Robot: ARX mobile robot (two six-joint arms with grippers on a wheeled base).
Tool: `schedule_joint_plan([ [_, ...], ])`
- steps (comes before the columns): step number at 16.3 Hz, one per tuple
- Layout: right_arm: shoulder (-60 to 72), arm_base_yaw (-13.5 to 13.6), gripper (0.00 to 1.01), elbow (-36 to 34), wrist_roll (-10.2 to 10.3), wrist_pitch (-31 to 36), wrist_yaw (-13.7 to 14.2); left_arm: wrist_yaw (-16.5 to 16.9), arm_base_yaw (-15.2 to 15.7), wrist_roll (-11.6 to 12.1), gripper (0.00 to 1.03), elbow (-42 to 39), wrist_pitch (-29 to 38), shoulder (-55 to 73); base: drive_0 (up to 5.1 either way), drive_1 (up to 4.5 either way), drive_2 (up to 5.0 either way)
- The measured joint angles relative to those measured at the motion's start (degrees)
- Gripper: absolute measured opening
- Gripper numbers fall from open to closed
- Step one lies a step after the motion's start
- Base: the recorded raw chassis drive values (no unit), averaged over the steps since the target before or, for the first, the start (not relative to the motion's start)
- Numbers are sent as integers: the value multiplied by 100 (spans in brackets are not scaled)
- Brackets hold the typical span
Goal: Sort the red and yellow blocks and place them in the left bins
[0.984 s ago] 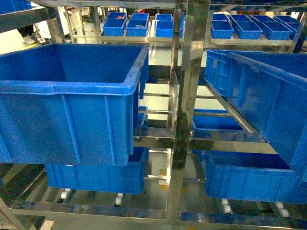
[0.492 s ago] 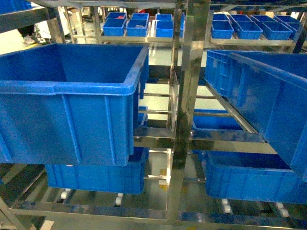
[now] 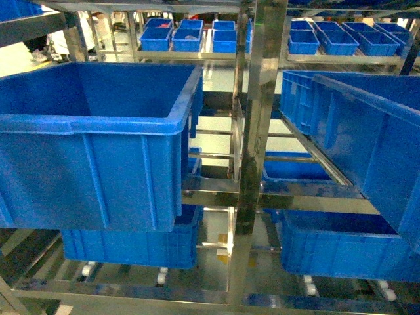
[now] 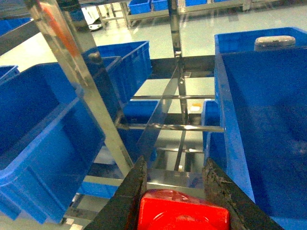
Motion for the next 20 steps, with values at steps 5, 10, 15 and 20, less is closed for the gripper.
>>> schedule_joint_plan([
  [5,-11,0,29,0,0,-7,2,2,0,0,26,-2,-28,4,-1,431,-432],
  [10,33,-2,29,0,0,4,2,2,0,0,26,2,0,63,-1,85,-87],
  [15,22,-2,29,0,0,-13,2,4,-2,0,26,2,-11,42,0,0,0],
  [20,70,-424,29,330,424,-955,-914,2,-2,0,26,2,-11,42,0,0,0],
])
